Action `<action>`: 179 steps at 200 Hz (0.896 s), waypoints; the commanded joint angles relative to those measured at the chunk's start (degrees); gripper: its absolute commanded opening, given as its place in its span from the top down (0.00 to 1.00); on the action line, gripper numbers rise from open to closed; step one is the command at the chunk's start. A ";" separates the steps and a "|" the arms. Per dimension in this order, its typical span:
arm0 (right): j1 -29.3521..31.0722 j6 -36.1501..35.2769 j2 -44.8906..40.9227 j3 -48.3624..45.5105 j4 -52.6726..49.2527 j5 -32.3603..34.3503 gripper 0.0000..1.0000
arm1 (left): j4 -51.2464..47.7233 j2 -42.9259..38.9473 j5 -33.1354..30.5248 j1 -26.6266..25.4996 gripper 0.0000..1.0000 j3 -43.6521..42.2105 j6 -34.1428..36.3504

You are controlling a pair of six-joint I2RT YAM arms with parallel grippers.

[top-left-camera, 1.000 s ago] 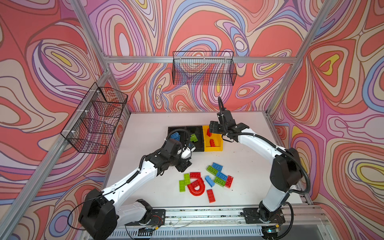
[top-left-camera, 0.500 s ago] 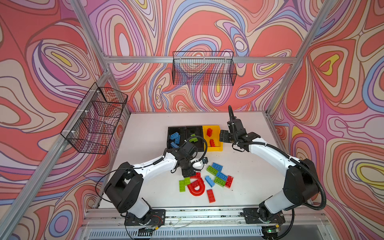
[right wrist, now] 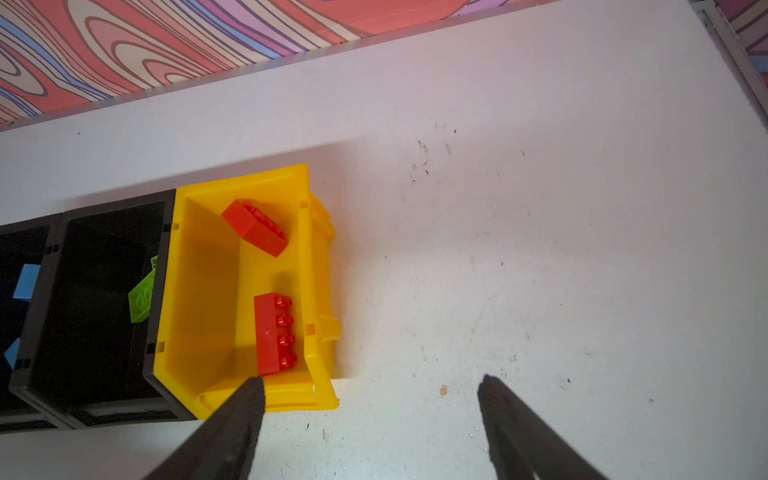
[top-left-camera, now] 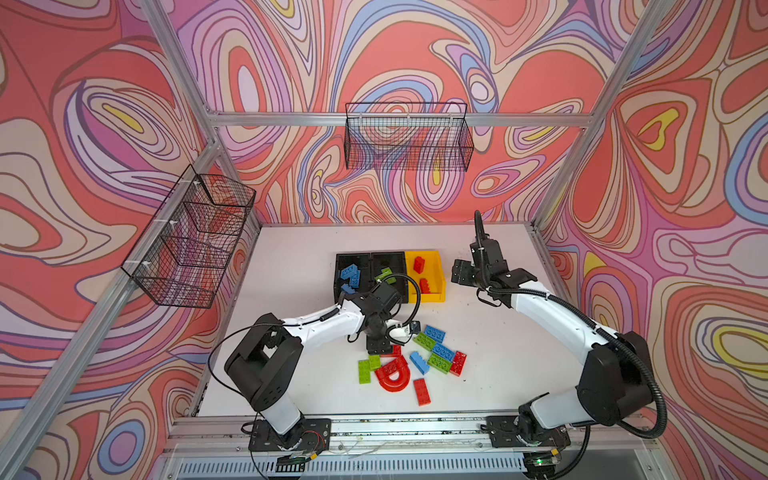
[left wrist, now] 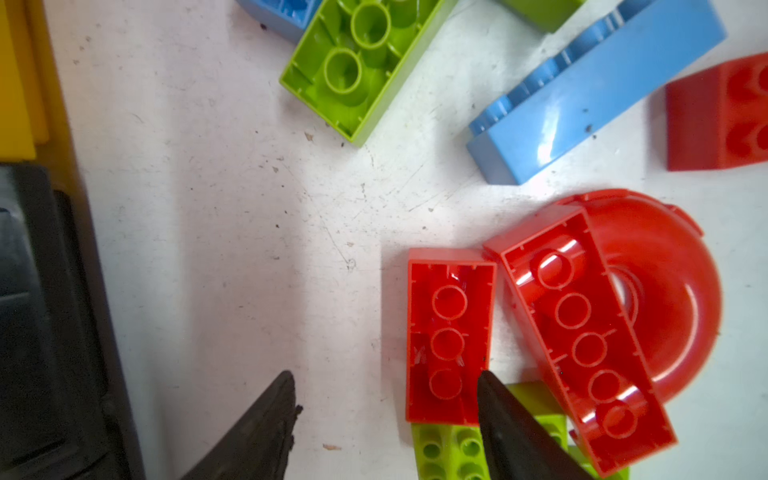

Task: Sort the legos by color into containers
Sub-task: 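Lower the left gripper and close it on a red brick beside the red arch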

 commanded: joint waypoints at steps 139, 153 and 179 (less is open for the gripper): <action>-1.46 -0.04 -2.99 -2.62 -0.23 -0.28 0.14 | -0.54 5.95 -1.37 -1.55 0.35 1.22 0.61; -1.47 0.07 -3.08 -2.84 -0.19 -0.36 0.15 | -0.18 6.49 -1.45 -1.51 0.39 1.12 0.60; -1.51 0.15 -3.32 -3.15 -0.17 -0.20 0.15 | 0.43 7.55 -1.05 -1.60 0.44 1.05 0.08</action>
